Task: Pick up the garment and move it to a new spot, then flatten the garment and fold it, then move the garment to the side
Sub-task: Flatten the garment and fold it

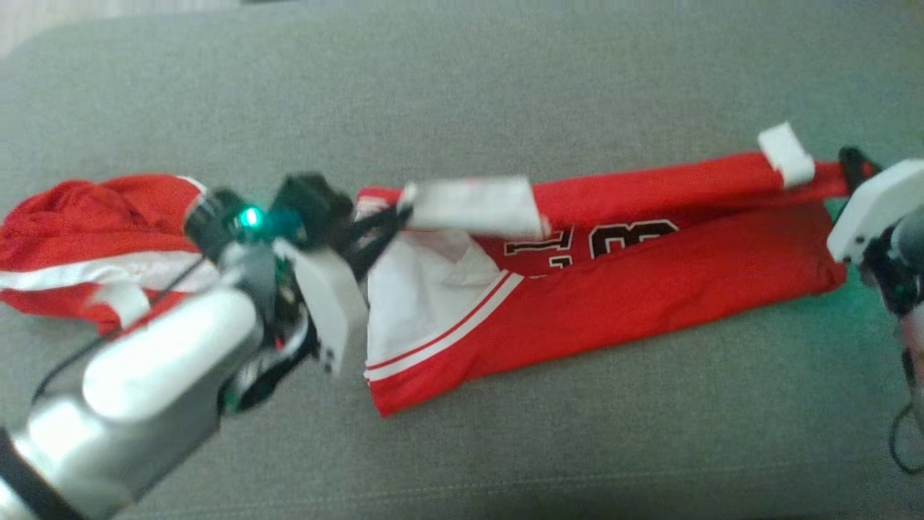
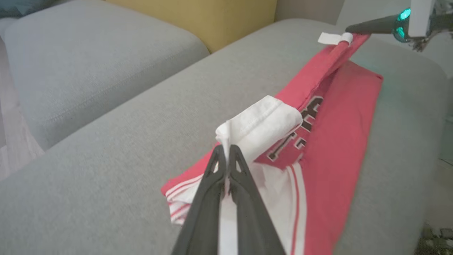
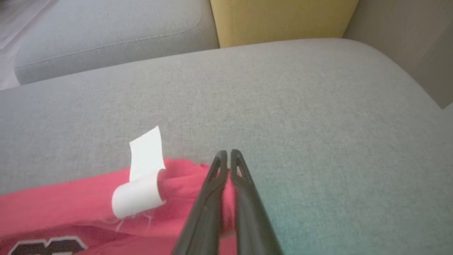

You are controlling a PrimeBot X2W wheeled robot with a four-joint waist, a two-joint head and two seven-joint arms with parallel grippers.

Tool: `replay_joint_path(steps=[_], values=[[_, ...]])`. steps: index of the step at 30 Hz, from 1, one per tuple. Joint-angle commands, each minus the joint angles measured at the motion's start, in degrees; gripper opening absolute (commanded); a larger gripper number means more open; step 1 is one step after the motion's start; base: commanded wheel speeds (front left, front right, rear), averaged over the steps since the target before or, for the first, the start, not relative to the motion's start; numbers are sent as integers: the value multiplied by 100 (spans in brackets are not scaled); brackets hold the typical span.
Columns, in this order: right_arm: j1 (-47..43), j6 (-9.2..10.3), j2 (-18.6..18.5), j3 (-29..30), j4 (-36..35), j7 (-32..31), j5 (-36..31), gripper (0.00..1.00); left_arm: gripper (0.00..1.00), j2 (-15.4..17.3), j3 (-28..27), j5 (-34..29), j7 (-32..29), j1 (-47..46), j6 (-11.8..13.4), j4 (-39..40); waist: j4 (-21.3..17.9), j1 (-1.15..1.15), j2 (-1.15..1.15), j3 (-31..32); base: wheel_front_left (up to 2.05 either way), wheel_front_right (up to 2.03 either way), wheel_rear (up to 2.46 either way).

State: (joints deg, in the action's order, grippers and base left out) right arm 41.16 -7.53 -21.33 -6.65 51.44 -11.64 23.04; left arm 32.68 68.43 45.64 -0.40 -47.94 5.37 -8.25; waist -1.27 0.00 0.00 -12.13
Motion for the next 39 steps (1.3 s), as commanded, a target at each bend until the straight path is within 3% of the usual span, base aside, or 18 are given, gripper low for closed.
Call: replay_joint_path(steps=[1, 9, 18, 19, 20, 22, 23, 28, 31, 36, 39], values=[[-127, 4, -195, -158, -299, -136, 159, 0, 0, 314, -165, 62, -127, -53, 111, 367, 21, 0, 0, 130, 0, 0, 0], [-765, 4, -598, -545, -885, -961, 570, 0, 0, 601, 173, 139, -688, 463, 345, 1098, 52, 0, 0, 294, 0, 0, 0], [-1113, 4, -762, -706, -1262, -1621, 744, 0, 0, 650, 297, 284, -1067, 706, 323, 1115, 0, 0, 0, 357, 0, 0, 0], [-1147, 4, -784, -695, -1286, -1675, 735, 62, 0, 626, 304, 299, -1074, 738, 327, 1093, -6, 0, 0, 370, 0, 0, 0], [-1171, 4, -794, -646, -1279, -1733, 722, 100, 0, 605, 311, 296, -1074, 762, 335, 1058, -12, 0, 0, 379, 0, 0, 0], [-1216, 4, -782, -575, -1254, -1895, 664, 100, 82, 568, 321, 257, -1047, 794, 371, 960, -26, 0, 0, 392, 0, 0, 0], [-1230, 4, -781, -548, -1268, -1943, 609, 100, 100, 549, 319, 245, -1011, 812, 397, 902, -36, 0, 0, 400, 0, 0, 0], [-1231, 4, -647, -267, -1511, -1661, 298, 100, 100, 429, 174, 237, -659, 921, 605, 634, -73, 0, 0, 503, 0, 0, 0], [-1200, 4, -448, -51, -1871, -1096, 201, 100, 100, 299, -164, 362, -164, 1020, 851, 489, -67, 0, 0, 584, 0, 0, 0], [-1386, 4, -82, -16, -2554, -30, 85, 100, 100, 0, -1055, 633, 1191, 1298, 1325, 259, -36, 0, 0, 770, 0, 0, 0], [-1600, 4, 64, -77, -2901, 576, -30, 100, 100, -206, -1727, 609, 1513, 1545, 1558, 185, 3, 0, 0, 863, 0, 0, 0]])
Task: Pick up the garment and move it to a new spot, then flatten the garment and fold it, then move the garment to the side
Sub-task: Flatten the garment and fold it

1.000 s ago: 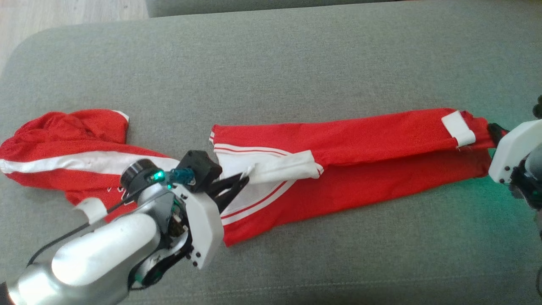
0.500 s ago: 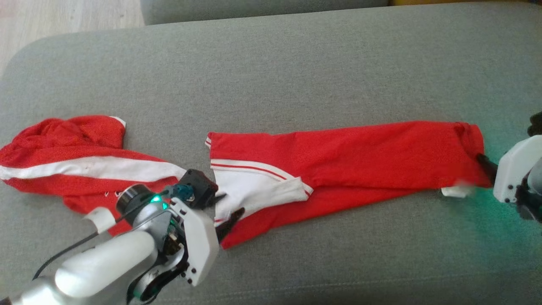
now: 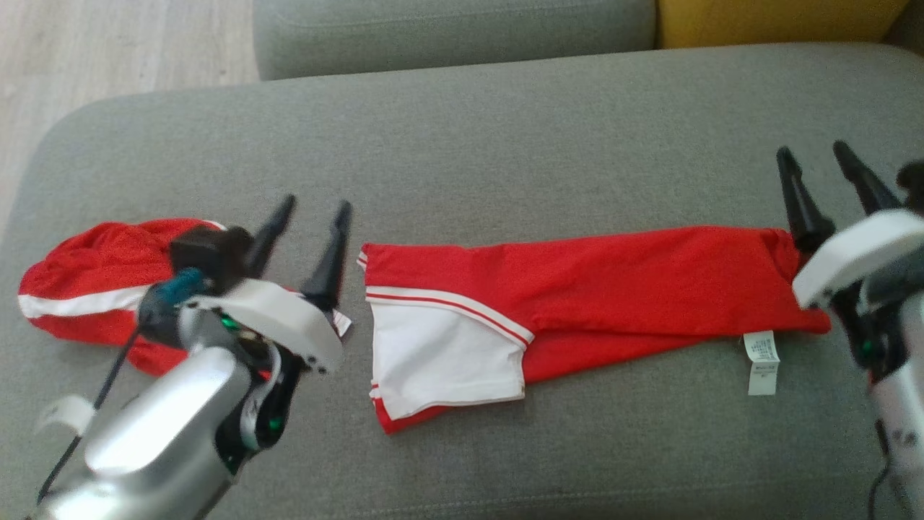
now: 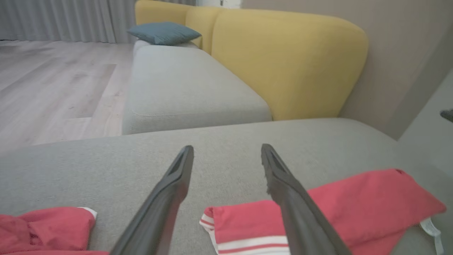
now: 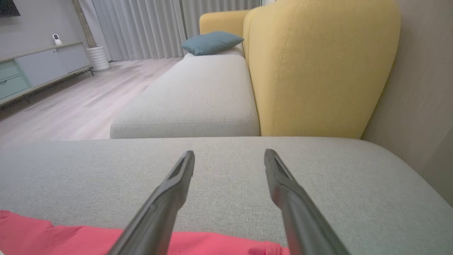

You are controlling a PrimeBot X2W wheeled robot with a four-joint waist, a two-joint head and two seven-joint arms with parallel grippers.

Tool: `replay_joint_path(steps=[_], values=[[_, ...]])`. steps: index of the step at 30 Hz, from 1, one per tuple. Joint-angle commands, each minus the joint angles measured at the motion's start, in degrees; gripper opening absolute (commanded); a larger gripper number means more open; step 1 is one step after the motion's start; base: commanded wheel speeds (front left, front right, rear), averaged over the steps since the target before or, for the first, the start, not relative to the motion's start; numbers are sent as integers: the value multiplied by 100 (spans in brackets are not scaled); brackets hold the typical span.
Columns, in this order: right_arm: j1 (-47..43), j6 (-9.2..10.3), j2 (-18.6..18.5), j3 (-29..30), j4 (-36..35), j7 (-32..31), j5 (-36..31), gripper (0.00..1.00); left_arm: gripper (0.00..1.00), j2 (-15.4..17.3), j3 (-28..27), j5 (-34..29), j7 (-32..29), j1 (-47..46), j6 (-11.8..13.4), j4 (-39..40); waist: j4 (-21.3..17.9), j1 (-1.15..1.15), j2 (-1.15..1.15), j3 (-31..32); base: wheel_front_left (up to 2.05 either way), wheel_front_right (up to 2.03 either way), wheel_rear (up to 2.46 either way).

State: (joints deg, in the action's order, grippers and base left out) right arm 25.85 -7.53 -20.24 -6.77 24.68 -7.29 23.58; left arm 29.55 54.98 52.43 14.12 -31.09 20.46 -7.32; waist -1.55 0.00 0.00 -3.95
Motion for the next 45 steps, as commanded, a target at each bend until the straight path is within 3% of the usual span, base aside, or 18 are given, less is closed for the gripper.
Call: replay_joint_path(steps=[1, 6, 13, 18, 24, 32, 39, 40, 41, 45], values=[[-157, 4, -8, -80, -314, 324, -132, 100, 100, 2, -673, -176, 77, -43, 91, 123, 48, 0, 0, 63, 0, 0, 0], [-603, 4, 181, -54, -477, 1071, -479, 100, 100, -597, -1942, -1128, 85, 799, -139, 313, 106, 0, 0, 108, 0, 0, 0], [-933, 4, 525, 461, -129, 1299, -803, 100, 100, -1355, -2950, -2056, 86, 1743, -623, 279, 227, 0, 0, -47, 0, 0, 0], [-636, 4, 741, 1415, 459, 1101, -1095, 100, 100, -1648, -3213, -2456, 87, 1897, -1051, 112, 335, 0, 0, -356, 0, 0, 0], [-245, 4, 922, 2193, 1134, 633, -1426, 100, 100, -1863, -3416, -2703, 87, 1789, -1359, -65, 439, 0, 0, -637, 0, 0, 0], [185, 4, 915, 2675, 1950, -97, -1706, 100, 100, -2127, -3786, -2941, 87, 1701, -1735, -350, 471, 0, 0, -841, 0, 0, 0], [414, 4, 961, 2798, 2177, -512, -1528, 100, 100, -2225, -4058, -3126, 87, 1642, -1910, -395, 442, 0, 0, -1025, 0, 0, 0], [435, 4, 980, 2803, 2188, -584, -1434, 72, 100, -2235, -4091, -3149, 87, 1635, -1931, -401, 437, 0, 0, -1048, 0, 0, 0], [452, 4, 988, 2820, 2191, -643, -1334, 0, 100, -2245, -4123, -3172, 87, 1626, -1953, -409, 433, 0, 0, -1064, 0, 0, 0], [455, 4, 888, 2922, 2175, -775, -1157, 0, 100, -2290, -4239, -3250, 87, 1605, -2026, -448, 414, 0, 0, -1072, 0, 0, 0]])
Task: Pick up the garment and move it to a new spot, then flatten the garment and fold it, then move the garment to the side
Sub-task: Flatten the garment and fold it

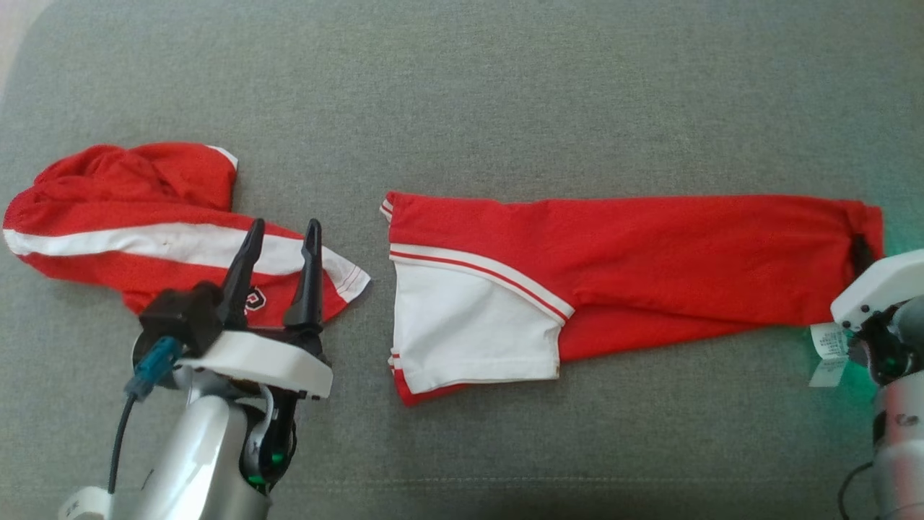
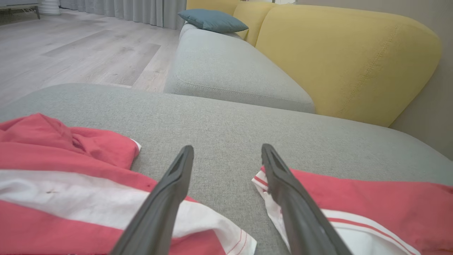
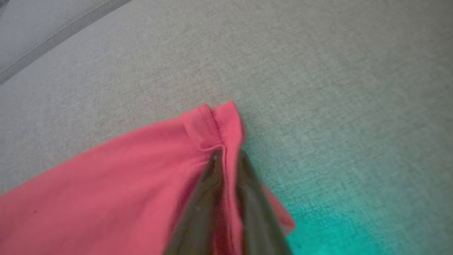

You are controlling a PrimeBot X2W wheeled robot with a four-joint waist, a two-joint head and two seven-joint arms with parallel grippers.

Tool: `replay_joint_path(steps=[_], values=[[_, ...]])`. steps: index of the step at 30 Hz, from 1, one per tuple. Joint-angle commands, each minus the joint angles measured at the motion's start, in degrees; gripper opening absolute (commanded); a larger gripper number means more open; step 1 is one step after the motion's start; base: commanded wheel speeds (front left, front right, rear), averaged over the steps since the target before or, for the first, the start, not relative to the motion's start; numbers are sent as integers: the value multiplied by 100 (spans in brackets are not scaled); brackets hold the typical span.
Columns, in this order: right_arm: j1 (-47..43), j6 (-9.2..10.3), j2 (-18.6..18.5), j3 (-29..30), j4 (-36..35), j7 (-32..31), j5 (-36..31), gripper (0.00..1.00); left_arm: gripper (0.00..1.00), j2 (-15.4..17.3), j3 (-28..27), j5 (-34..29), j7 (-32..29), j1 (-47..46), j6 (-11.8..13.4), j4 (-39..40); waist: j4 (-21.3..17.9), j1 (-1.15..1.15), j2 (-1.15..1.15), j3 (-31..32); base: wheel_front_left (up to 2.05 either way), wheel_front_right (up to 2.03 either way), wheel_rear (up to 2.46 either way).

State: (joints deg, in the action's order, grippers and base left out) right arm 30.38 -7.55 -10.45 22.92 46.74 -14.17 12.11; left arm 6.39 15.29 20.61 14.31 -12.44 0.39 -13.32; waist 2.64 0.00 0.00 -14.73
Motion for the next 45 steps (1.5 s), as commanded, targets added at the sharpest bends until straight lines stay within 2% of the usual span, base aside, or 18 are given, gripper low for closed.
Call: replay_joint_path(steps=[1, 7, 9, 10, 12, 15, 21, 26, 31, 39, 45], values=[[-3, 6, -132, 5, -33, -96, -18, 0, 100, 15, -293, -89, 69, -262, -34, 144, -6, 0, 0, 14, 0, 0, 0], [68, 6, -355, 695, 47, 44, -557, 0, 100, -51, -369, -229, 69, -236, -121, 101, -5, 0, 0, 116, 0, 0, 0], [30, 6, -489, 790, -42, 223, -1223, 0, 100, -84, -388, -246, 69, -218, -152, 97, 5, 0, 0, 160, 0, 0, 0], [60, 6, -473, 1021, -91, 309, -1459, 0, 100, -107, -405, -238, 69, -204, -167, 104, 10, 0, 0, 188, 0, 0, 0], [156, 6, -293, 1448, -173, 370, -1844, 0, 100, -148, -421, -237, 69, -166, -191, 103, 24, 0, 0, 263, 0, 0, 0], [267, 6, 6, 1735, -299, 442, -2297, 0, 100, -203, -435, -244, 69, -99, -214, 84, 52, 0, 0, 411, 0, 0, 0], [433, 6, 402, 1666, -374, 483, -2426, 0, 100, -270, -469, -228, 69, 32, -228, 27, 58, 0, 0, 683, 0, 0, 0], [473, 6, 635, 1190, -471, 446, -2137, 0, 100, -311, -498, -180, 69, 203, -231, -38, 60, 0, 0, 1067, 0, 0, 0], [357, 6, 744, 409, -644, 213, -1539, 0, 100, -333, -498, -143, 69, 372, -187, -51, 76, 0, 0, 1414, 0, 0, 0], [60, 6, 756, -1273, -973, -77, 316, 0, 100, -346, -488, -106, 69, 552, -146, -32, 149, 0, 0, 1617, 0, 0, 0], [-245, 6, 757, -2352, -1132, 44, 1417, 0, 100, -349, -424, -86, 69, 585, -149, -46, 296, 0, 0, 1625, 0, 0, 0]])
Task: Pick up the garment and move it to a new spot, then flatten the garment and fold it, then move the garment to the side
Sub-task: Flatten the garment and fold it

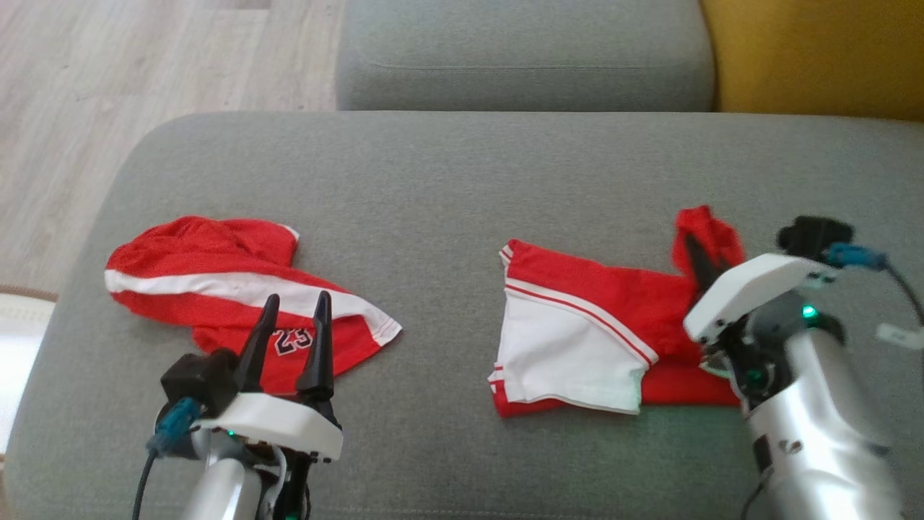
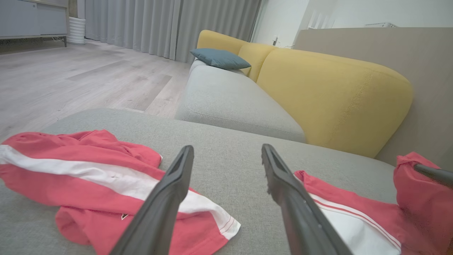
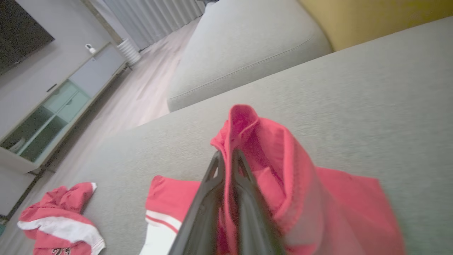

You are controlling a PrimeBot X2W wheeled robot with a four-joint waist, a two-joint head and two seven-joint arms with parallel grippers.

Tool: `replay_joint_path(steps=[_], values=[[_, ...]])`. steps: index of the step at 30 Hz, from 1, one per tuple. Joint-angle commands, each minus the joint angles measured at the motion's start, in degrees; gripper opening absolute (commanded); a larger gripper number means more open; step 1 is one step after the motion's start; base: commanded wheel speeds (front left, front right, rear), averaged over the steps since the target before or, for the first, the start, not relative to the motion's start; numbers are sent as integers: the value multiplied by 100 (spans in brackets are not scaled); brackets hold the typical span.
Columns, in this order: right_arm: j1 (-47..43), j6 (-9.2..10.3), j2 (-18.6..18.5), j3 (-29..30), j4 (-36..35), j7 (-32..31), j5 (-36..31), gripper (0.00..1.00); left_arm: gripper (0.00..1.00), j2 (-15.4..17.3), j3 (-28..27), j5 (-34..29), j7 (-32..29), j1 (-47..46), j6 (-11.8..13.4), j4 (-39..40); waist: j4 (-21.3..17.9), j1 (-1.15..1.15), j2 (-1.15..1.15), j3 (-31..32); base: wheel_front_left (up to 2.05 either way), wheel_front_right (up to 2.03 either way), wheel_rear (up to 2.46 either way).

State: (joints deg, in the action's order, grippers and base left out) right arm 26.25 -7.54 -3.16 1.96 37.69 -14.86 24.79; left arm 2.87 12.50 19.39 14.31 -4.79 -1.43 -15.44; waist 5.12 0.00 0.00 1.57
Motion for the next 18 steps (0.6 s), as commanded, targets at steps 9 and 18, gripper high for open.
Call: replay_joint_path(steps=[9, 18], values=[[222, 5, 28, -1685, 564, 1084, 2045, 0, 100, 1, 73, 130, 69, -254, 56, 92, 410, 0, 0, -132, 0, 0, 0], [614, 5, 28, -3209, 1355, 1958, 3536, 0, 100, 1, 211, 153, 69, -352, 62, -15, 724, 0, 0, -286, 0, 0, 0]])
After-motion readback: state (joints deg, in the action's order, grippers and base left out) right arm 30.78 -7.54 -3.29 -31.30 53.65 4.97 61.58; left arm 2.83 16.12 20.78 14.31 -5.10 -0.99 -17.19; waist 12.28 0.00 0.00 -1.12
